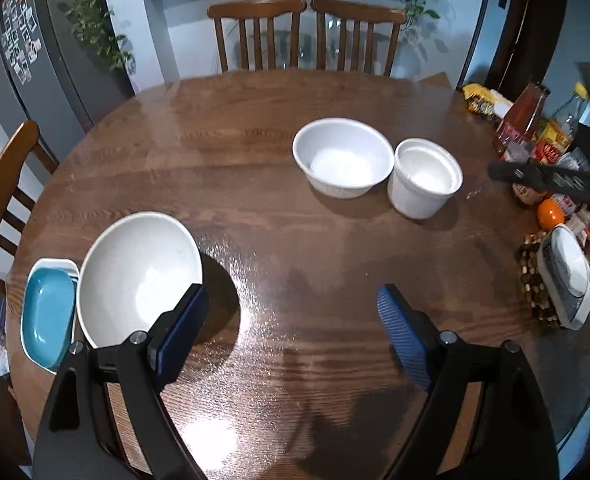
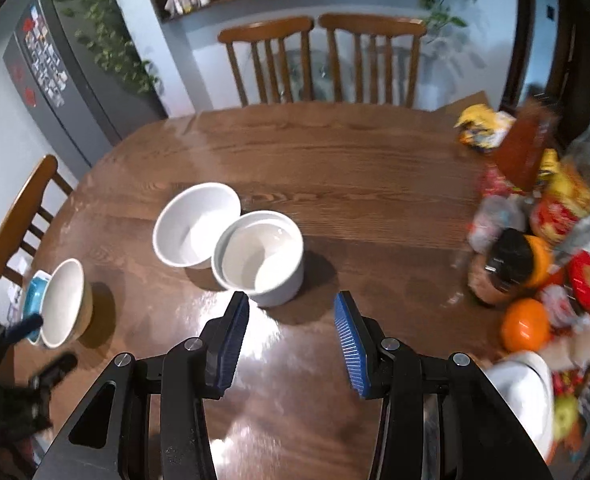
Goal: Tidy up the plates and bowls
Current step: 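Move both grippers toward the medium white bowl, then grasp the medium white bowl rim with the right gripper while the left gripper grasps its other side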
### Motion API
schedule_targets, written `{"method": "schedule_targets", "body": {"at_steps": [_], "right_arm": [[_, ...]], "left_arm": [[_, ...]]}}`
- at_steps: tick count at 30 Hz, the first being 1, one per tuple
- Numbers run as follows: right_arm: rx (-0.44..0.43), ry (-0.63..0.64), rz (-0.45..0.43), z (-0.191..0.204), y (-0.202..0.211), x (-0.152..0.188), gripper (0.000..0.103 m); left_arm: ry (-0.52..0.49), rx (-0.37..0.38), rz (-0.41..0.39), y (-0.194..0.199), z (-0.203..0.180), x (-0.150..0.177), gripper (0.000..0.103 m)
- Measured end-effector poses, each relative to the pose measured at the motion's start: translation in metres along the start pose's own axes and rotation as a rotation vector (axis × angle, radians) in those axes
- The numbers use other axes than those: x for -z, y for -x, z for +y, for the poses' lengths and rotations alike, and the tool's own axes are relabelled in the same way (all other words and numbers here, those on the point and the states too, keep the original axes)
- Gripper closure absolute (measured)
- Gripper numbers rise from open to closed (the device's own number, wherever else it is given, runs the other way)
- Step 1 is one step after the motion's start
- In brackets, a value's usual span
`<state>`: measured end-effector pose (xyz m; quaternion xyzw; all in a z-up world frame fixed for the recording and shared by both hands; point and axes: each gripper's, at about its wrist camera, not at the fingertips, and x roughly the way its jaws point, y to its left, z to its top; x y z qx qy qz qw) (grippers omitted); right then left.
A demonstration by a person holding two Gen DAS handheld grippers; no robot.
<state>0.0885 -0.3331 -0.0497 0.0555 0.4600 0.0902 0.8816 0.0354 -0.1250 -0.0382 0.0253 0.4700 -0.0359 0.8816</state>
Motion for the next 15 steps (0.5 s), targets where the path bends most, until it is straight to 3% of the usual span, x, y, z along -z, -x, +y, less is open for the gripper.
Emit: {"method": "schedule_targets", "body": {"at_steps": [6, 11, 13, 15], "right_arm": [[-0.065, -0.112, 0.068, -0.016, -0.051, -0.017, 0.058], [-0.103, -0.108, 0.113, -0.013, -0.075, -0.021, 0.059], [-0.083, -0.093, 0.137, -0.01, -0.081, -0.019, 0.074], [-0.057, -0.076, 0.142, -0.009, -0.082, -0.017, 0.083]], "left_arm": [[0.035, -0.026, 0.026, -0.014, 0.01, -0.004, 0.017], [0.061, -0.027, 0.038, -0.026, 0.012, -0.012, 0.017], [0.061, -0.024, 0.038, -0.03, 0.011, -0.015, 0.017], [0.057, -0.018, 0.04, -0.034, 0.008, -0.017, 0.017]]}}
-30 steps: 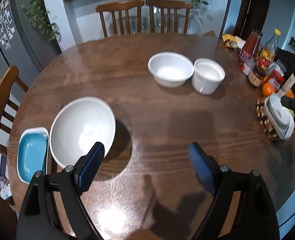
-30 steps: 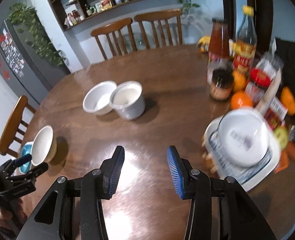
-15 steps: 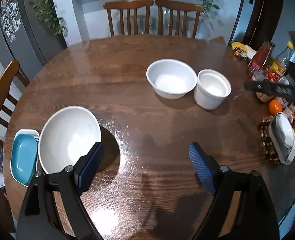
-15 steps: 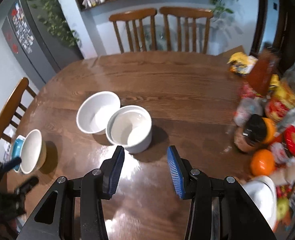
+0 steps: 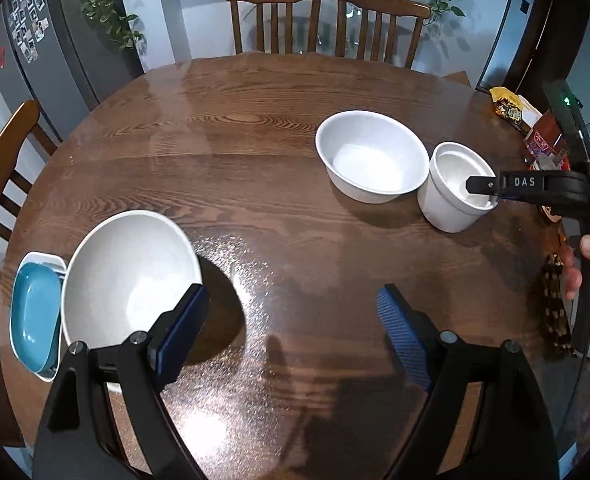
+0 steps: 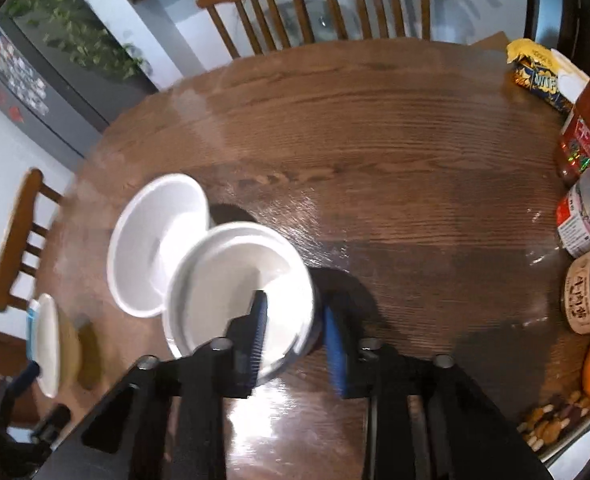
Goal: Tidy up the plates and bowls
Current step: 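Grasp the medium white bowl rim with the right gripper while the left gripper grasps its other side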
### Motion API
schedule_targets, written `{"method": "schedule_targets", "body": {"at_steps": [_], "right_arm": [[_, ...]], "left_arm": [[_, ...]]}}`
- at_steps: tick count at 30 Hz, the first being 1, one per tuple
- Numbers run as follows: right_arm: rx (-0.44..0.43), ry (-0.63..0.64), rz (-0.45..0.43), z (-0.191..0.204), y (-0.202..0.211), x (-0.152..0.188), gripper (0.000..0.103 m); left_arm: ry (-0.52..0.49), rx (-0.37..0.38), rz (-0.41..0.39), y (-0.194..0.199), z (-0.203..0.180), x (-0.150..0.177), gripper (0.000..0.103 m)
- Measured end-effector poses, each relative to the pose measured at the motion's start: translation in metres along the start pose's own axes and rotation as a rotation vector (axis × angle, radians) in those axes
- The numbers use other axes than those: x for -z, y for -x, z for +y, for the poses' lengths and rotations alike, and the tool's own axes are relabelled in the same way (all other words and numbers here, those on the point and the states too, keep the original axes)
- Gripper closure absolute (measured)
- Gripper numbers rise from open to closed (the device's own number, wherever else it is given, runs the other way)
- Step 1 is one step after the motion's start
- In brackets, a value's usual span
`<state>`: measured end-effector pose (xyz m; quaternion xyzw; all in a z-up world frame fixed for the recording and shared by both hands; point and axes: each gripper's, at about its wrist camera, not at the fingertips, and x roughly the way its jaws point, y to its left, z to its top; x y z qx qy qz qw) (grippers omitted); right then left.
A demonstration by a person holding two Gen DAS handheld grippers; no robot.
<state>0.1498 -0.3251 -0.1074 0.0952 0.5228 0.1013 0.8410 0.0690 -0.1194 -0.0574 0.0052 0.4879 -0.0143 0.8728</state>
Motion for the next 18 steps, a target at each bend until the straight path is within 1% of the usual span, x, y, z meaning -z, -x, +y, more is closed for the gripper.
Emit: {"method": "schedule_targets", "body": {"at_steps": [3, 7, 18], "right_arm": [[-0.017, -0.019, 0.008, -0.004, 0.004, 0.004, 0.084], [-0.015, 0.006, 0.021, 0.002, 0.006, 0.015, 0.087], [-0.127, 0.068, 0.087, 0.042, 0.011, 0.063, 0.086]], "left_arm": [[-0.008, 0.008, 0.009, -0.006, -0.003, -0.001, 0.017], [-0.027, 0.019, 0.022, -0.012, -0.009, 0.0, 0.017], [-0.03, 0.053, 0.029, -0.018, -0.013, 0.005, 0.017]]}}
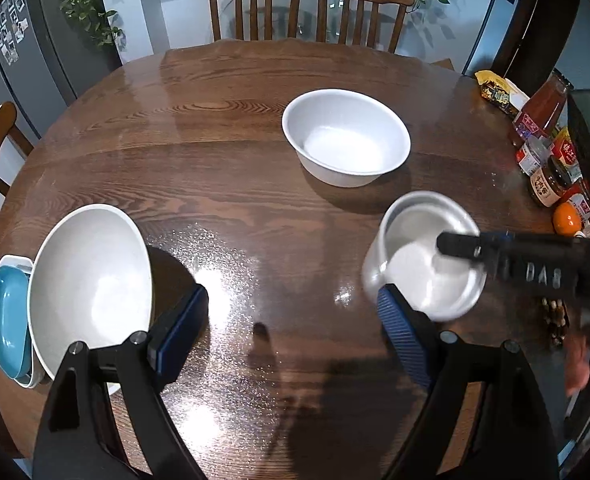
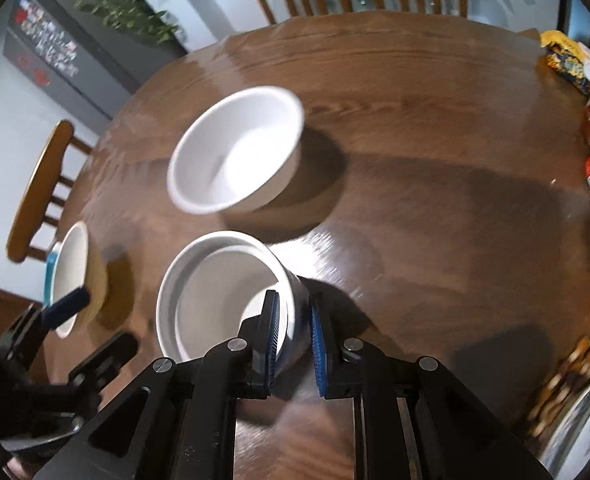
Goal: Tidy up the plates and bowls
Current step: 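Grasp the medium white bowl rim with the right gripper while the left gripper grasps its other side, then carry the medium white bowl with both grippers over the large white bowl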
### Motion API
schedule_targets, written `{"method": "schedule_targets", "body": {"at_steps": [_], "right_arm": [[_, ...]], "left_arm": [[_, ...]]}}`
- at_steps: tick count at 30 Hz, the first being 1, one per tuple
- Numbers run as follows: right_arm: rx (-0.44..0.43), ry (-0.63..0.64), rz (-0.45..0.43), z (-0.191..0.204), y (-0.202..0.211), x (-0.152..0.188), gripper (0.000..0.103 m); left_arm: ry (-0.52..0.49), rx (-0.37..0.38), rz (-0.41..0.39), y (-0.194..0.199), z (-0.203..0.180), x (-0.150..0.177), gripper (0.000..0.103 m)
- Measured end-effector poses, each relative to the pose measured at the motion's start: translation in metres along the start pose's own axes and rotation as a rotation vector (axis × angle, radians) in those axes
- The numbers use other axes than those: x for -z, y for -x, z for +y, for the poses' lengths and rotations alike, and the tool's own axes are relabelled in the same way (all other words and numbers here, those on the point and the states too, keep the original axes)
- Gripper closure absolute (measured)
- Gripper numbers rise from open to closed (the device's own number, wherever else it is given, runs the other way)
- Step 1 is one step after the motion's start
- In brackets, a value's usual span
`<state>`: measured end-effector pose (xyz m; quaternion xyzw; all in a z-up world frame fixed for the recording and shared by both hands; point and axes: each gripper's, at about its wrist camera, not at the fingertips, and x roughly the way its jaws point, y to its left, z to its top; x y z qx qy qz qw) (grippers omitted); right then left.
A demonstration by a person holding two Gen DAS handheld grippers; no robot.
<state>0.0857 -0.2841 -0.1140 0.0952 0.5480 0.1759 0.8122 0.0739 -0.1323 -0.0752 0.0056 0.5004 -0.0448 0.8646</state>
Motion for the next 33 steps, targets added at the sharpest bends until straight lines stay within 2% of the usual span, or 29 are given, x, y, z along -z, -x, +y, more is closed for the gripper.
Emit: {"method": "schedule_targets", "body": {"at_steps": [7, 9, 11, 14, 18, 22, 28, 33], "right_arm": [[0.014, 0.011, 0.019, 0.001, 0.002, -0.004, 0.086], [-0.003, -0.016, -0.015, -0.003, 0.01, -0.01, 0.086], [-0.055, -0.058, -0.058, -0.01, 0.016, -0.022, 0.084], [-0.022, -0.072, -0.094, -0.011, 0.014, -0.04, 0.08], [-0.048, -0.086, -0.114, -0.011, 0.004, -0.066, 0.08], [-0.021, -0.107, -0.101, -0.016, -0.018, -0.087, 0.08], [-0.04, -0.103, -0.061, -0.021, -0.031, -0.088, 0.08], [-0.041, -0.093, -0.052, -0.021, -0.033, -0.085, 0.083]], "left_arm": [[0.013, 0.005, 0.0, -0.001, 0.005, -0.001, 0.018], [0.021, 0.007, -0.011, 0.0, 0.007, -0.004, 0.018], [0.038, 0.004, -0.018, 0.0, 0.011, -0.01, 0.018], [0.065, -0.001, -0.051, -0.001, 0.015, -0.027, 0.018], [0.095, -0.018, -0.079, -0.012, 0.019, -0.055, 0.018], [0.125, -0.016, -0.039, -0.041, 0.019, -0.076, 0.02], [0.137, 0.018, 0.042, -0.072, 0.015, -0.09, 0.047], [0.115, 0.042, 0.062, -0.079, 0.009, -0.088, 0.071]]}}
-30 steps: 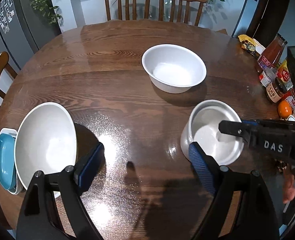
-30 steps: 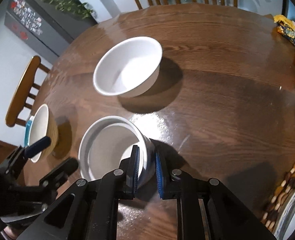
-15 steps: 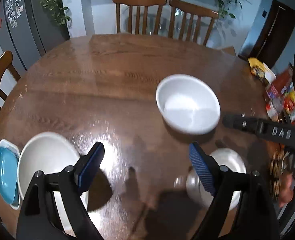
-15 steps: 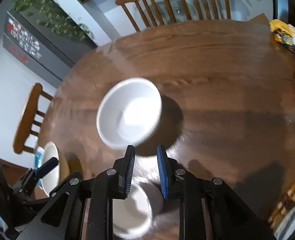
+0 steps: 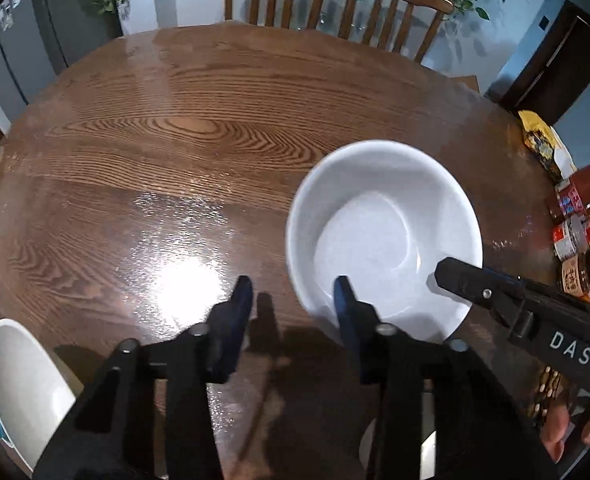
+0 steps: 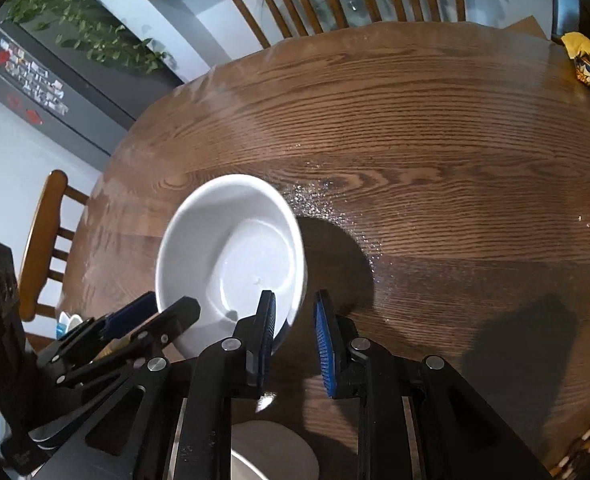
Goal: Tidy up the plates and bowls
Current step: 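Carry the medium white bowl with both grippers over the large white bowl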
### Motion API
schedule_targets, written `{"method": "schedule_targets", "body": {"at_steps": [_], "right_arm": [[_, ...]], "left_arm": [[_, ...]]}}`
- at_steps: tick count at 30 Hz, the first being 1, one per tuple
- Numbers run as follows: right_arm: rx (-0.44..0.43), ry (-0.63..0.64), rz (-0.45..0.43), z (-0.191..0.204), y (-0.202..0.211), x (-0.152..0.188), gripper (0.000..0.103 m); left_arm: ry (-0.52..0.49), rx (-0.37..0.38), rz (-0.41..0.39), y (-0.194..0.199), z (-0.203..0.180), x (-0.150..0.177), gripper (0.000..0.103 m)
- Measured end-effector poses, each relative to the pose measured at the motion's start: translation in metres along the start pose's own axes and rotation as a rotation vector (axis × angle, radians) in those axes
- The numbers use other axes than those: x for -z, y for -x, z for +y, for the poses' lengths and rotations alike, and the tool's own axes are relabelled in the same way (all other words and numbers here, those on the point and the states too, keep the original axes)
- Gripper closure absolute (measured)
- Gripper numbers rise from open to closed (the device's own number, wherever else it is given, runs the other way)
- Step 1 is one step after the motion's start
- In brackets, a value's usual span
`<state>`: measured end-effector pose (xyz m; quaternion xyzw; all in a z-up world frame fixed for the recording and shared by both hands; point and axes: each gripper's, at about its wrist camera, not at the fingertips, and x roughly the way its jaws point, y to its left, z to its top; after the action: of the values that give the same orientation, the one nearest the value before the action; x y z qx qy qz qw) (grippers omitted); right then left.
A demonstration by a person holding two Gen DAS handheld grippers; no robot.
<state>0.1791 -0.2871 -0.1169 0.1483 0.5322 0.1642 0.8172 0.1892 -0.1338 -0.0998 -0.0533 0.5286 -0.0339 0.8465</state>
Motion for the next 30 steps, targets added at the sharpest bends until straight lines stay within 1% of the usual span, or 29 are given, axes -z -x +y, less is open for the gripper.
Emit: {"method": "schedule_targets", "body": {"at_steps": [2, 4, 6, 9, 14, 22, 26, 30], "right_arm": [[-0.007, 0.003, 0.001, 0.0, 0.001, 0.001, 0.084], [-0.009, 0.011, 0.0, 0.002, 0.003, 0.002, 0.091], [0.019, 0.024, -0.014, 0.005, 0.007, 0.005, 0.091], [0.009, 0.025, -0.027, 0.008, 0.016, 0.009, 0.091], [0.003, 0.048, -0.058, 0.022, 0.037, 0.021, 0.092], [-0.023, 0.092, -0.111, 0.055, 0.072, 0.046, 0.092], [-0.027, 0.122, -0.116, 0.076, 0.079, 0.057, 0.092], [-0.031, 0.153, -0.116, 0.099, 0.082, 0.068, 0.091]], "left_arm": [[-0.021, 0.007, 0.006, -0.001, -0.005, 0.002, 0.086], [-0.047, -0.001, 0.003, 0.0, -0.008, 0.005, 0.087], [-0.065, -0.003, -0.007, 0.003, -0.008, 0.008, 0.087], [-0.076, 0.0, -0.035, 0.014, -0.005, 0.012, 0.087], [-0.115, -0.021, -0.101, 0.042, -0.002, 0.021, 0.087], [-0.123, -0.013, -0.169, 0.086, 0.021, 0.048, 0.087], [-0.108, -0.013, -0.2, 0.106, 0.034, 0.056, 0.087], [-0.096, -0.031, -0.226, 0.123, 0.048, 0.067, 0.087]]}}
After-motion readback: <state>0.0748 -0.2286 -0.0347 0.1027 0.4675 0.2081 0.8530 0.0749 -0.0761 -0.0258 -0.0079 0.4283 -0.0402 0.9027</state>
